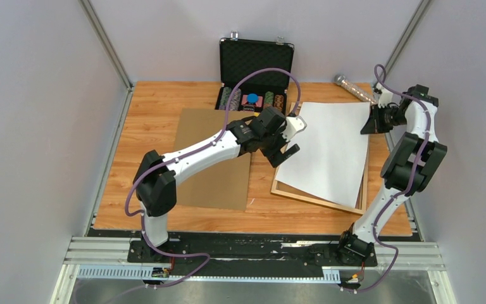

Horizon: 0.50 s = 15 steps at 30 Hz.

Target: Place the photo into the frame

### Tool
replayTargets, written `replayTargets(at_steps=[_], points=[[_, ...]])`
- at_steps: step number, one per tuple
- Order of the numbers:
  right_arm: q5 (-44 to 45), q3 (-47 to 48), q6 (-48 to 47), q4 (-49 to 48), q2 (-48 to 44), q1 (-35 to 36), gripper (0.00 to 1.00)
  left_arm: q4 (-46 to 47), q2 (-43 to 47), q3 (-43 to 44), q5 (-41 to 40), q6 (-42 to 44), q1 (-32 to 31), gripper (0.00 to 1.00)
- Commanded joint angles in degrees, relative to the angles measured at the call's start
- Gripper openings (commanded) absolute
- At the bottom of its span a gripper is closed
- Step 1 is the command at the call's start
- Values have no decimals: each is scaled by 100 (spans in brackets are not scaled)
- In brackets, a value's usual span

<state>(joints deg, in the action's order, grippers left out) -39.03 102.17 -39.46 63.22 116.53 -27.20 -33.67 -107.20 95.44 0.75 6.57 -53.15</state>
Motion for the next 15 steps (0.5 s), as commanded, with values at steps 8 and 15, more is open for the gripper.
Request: replayTargets(at_steps=[8,15], points=[[-67,1023,-333,217,457,-12,0,-14,-170,452,-58,98,29,100],[-239,732,-375,237,480,14,0,-32,-223,487,-58,95,27,100]])
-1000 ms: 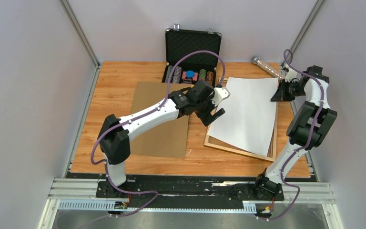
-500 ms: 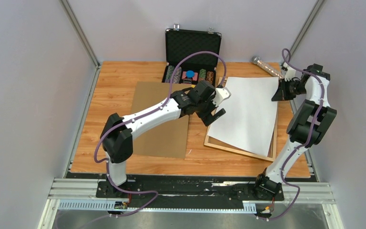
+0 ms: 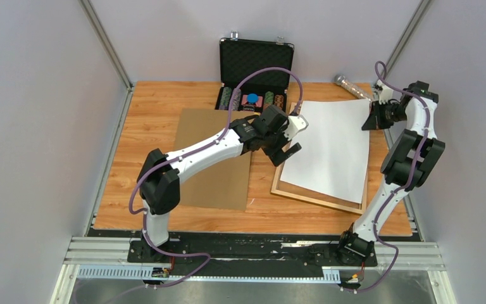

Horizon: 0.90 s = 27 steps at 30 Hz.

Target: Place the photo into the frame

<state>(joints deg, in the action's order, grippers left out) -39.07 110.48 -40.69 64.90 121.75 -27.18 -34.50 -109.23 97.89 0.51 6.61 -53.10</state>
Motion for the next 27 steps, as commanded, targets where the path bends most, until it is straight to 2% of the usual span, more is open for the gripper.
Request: replayTargets(at_steps=[1,20,27], points=[[-247,-157,-296,66,-60,14,0,59,-20,241,-34,103,20,100],[-254,-520,-390,42,35,162,0,49,-89,262,-34,48,22,100],[-158,-743,161,-398,8,154,0,49,-77,253,-34,33,21,100]])
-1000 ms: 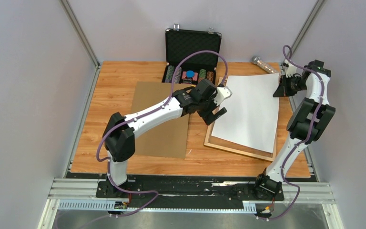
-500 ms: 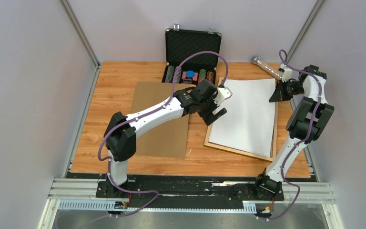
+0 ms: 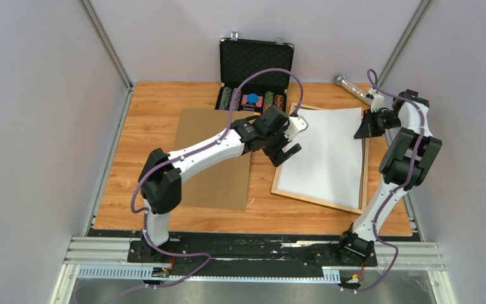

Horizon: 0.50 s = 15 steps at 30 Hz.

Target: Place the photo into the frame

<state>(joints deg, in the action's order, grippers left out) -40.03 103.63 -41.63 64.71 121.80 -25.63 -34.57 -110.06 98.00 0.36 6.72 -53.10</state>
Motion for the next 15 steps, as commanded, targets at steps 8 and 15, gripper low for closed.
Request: replayTargets(at_steps=[8,15], points=[[249,-292,737,-928,-53,-12,10,98,110,115,-19,53,21,100],[466,-476,910,-1174,-125,-4,26,125,175,30,-18,52,22,100]])
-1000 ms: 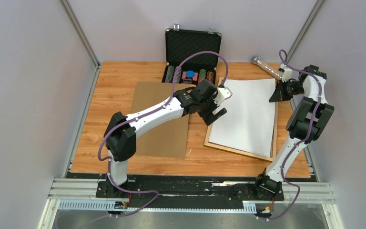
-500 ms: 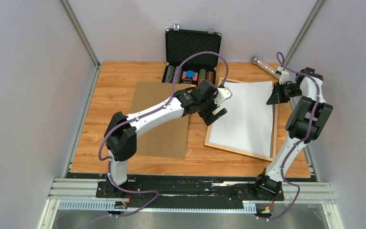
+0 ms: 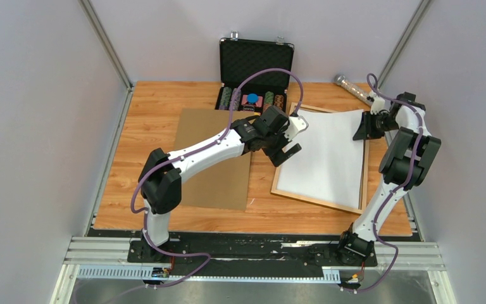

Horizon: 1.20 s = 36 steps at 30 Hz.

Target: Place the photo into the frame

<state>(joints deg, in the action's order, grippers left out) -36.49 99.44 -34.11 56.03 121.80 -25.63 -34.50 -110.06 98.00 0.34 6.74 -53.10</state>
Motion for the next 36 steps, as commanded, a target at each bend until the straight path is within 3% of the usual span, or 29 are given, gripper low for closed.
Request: replayTargets(at_steps=[1,7,28,36], points=[[140,-66,190,-333,-135,-6,26,123,176,24,-16,50,24,100],[265,-133,457,-561,-145,-27,14,146,223,-31,-17,48,23,100],[36,-534,994,-1005,-285,-248,11,207,322,-172,-16,49,20,100],[-42,-424,1146,-1085,-230,-274,15,233,353,-234,-69,36,26,100]])
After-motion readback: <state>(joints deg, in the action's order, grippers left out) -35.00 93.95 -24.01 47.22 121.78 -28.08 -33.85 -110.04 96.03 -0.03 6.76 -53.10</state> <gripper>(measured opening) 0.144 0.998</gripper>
